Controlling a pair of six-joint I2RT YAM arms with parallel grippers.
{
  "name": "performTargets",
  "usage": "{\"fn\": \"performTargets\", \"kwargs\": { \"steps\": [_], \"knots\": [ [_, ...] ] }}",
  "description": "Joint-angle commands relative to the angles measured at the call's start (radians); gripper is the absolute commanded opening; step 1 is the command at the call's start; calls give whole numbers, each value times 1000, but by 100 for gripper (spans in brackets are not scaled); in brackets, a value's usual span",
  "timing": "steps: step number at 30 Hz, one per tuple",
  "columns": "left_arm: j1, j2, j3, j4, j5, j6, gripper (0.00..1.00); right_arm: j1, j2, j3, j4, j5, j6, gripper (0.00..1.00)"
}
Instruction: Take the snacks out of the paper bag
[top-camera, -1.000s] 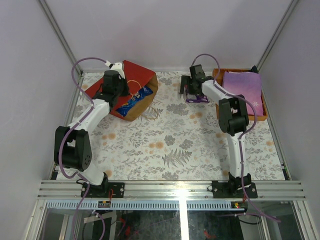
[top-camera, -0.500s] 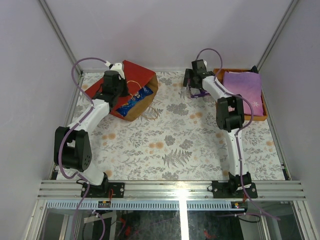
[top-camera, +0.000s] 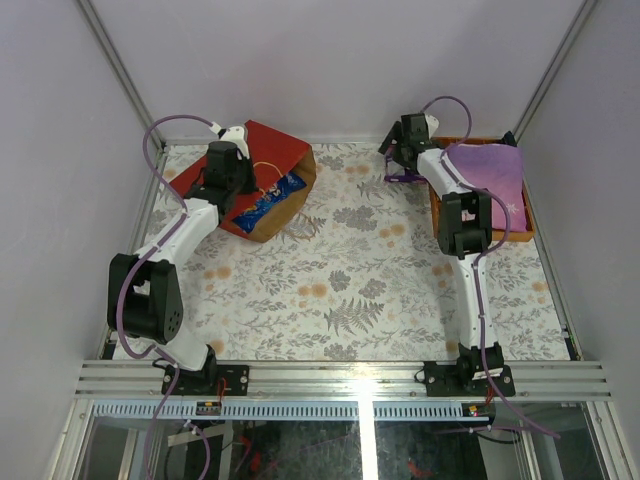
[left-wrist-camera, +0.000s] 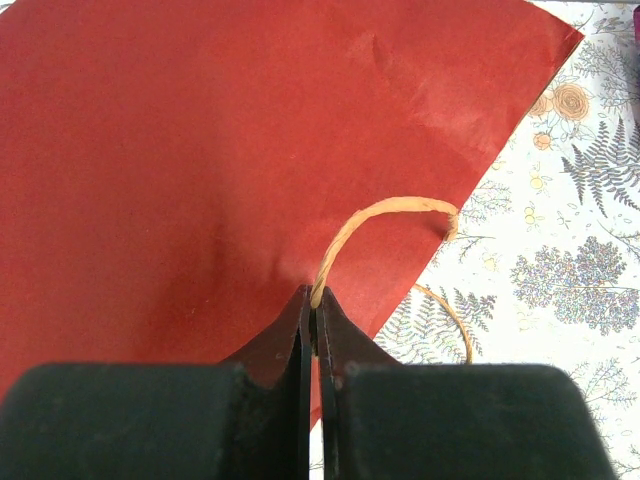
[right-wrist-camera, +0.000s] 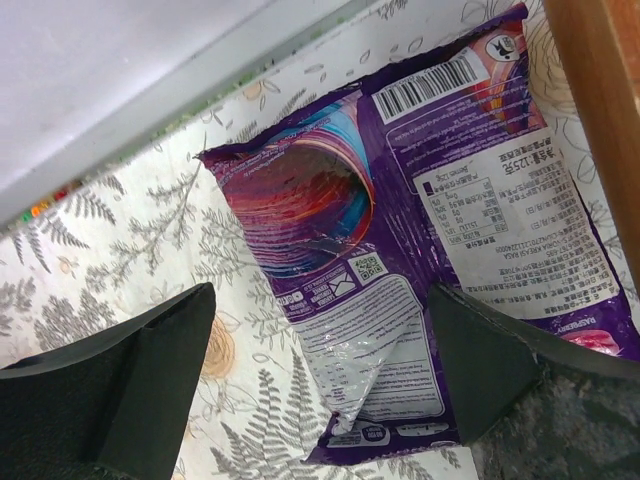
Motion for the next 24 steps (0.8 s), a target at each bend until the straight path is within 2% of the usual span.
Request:
{"fn": "performTargets", "kwargs": {
  "steps": [1, 8, 10, 13, 18, 22, 24],
  "knots": [
    [5, -13, 21, 6, -12, 18, 0, -7, 52, 48, 30, 14, 101, 95],
    [5, -15, 21, 3, -19, 20, 0, -19, 16, 53, 50, 63, 74, 96],
    [5, -13, 22, 4, -22, 17, 0, -16, -61, -46, 158, 31, 38, 97],
    [6, -14, 23, 6, -26, 9, 0, -8, -201, -233, 397, -154, -17, 99],
    [7, -14, 26, 8, -39, 1, 0, 29, -359, -373, 522, -249, -70, 99],
    [8, -23, 21, 16, -55, -6, 0, 63, -514, -608, 675, -303, -50, 100],
    [12, -27, 18, 19, -58, -14, 0, 82, -574, -735, 806, -342, -22, 99]
  ]
}}
